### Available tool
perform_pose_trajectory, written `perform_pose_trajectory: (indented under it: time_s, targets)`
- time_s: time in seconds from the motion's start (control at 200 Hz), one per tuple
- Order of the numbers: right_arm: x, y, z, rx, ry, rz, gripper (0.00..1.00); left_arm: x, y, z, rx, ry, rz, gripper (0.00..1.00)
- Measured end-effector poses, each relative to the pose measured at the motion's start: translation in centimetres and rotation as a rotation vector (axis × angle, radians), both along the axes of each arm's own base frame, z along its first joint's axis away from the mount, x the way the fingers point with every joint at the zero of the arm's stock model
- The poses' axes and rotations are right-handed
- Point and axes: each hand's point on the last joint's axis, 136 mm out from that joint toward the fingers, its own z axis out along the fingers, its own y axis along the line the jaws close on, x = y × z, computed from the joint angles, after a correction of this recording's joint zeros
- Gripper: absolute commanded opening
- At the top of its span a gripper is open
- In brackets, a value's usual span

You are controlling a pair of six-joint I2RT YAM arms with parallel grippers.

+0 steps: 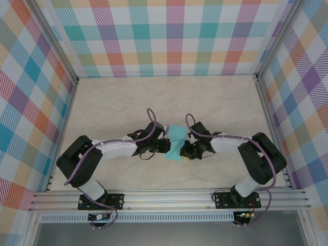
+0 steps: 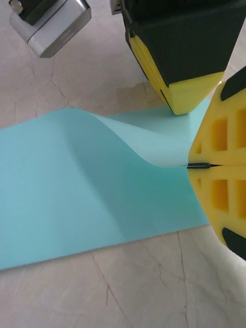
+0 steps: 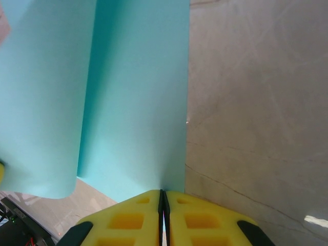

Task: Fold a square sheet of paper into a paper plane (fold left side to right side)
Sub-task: Fold the triangle a second time at the center of the table.

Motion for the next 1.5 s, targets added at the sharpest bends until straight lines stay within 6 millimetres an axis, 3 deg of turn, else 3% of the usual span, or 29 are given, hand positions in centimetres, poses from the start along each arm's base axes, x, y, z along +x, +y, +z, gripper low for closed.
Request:
perform_pose_trajectory:
  time_s: [0.17,0.68,1.5]
  targets:
    - [0.0,-0.1,0.0,-0.011,0.007,0.001,0.12,0.8,0.7,-0.6,0.022,0.004,0.009,0.00]
    - [0.1,-0.1,0.0,-0.027,0.008,0.015,0.12,2.3,-0.1,-1.9,0.053,0.006,-0.010,0.00]
    - [0.0,-0.1,-0.1,-0.045,0.016,0.024,0.12,2.5,-0.2,-3.0,0.075,0.024,-0.015,0.00]
